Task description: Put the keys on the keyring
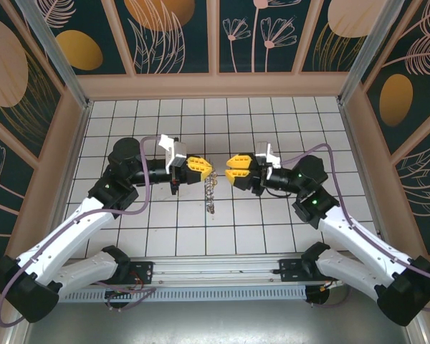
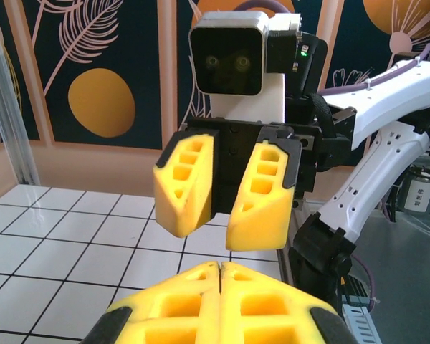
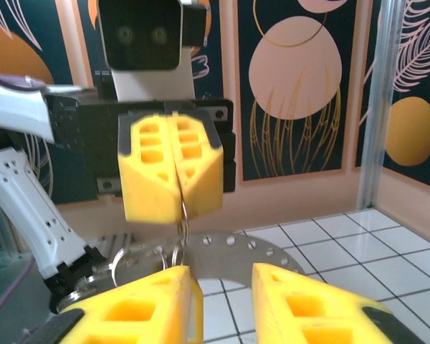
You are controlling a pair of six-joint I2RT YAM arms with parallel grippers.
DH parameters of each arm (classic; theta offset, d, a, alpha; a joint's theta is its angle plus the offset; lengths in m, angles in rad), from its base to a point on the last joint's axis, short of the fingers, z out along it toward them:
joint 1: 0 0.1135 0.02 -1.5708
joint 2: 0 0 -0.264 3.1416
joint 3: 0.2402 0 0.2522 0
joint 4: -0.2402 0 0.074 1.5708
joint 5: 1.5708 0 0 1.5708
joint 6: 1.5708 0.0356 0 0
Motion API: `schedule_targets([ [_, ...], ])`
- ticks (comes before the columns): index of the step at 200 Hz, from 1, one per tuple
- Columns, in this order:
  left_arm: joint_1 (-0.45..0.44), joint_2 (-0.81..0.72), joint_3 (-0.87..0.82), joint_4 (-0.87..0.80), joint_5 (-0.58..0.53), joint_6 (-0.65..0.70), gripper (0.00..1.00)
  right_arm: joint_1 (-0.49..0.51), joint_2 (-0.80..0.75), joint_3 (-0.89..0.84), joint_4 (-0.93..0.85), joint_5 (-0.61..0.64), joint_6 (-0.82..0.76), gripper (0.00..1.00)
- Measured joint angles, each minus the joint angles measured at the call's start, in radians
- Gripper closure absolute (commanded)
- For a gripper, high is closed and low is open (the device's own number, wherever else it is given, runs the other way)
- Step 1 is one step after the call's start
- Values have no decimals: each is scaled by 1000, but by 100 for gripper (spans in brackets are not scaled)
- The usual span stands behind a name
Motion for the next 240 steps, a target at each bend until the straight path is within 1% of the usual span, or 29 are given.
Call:
schedule_targets([
  [38,-2,-10,-32,30,0,9,100,0,64,11,103,-48,110,63],
  [66,-2,-20,-44,60,-5,16,100,15,84,16,135,-65,151,59],
  [114,-2,-27,-44,80,-15,19,100,50,117,38,135,-83,171,58],
  [145,-2,-28,-45,82,-22,19,100,55,129,42,134,-85,171,61],
  [172,-2,-28,-45,87,-24,19,100,61,138,42,133,-95,171,67],
  [240,-2,-28,-45,88,-26,19,100,67,165,48,134,-100,171,77],
])
